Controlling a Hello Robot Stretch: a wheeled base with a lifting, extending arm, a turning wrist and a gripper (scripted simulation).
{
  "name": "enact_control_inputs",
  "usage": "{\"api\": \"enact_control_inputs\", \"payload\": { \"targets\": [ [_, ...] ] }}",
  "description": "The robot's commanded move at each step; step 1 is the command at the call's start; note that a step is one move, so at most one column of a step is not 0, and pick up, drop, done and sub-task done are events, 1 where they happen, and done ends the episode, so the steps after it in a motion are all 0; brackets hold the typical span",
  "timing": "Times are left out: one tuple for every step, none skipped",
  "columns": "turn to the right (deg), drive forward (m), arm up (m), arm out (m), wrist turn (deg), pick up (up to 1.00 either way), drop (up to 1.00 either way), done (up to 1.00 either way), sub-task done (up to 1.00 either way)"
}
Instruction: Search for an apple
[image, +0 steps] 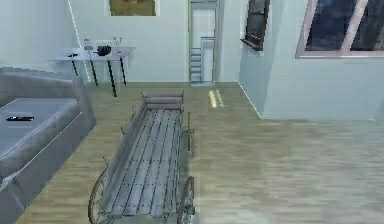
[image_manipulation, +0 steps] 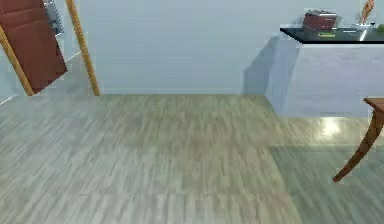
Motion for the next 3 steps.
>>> {"api": "enact_control_inputs", "payload": {
  "targets": [
    [45.0, 0.00, 0.00, 0.00, 0.0, 0.00, 0.00, 0.00, 0.00],
    [45.0, 0.00, 0.00, 0.00, 0.0, 0.00, 0.00, 0.00, 0.00],
    [33.0, 0.00, 0.00, 0.00, 0.0, 0.00, 0.00, 0.00, 0.00]
  ]
}}
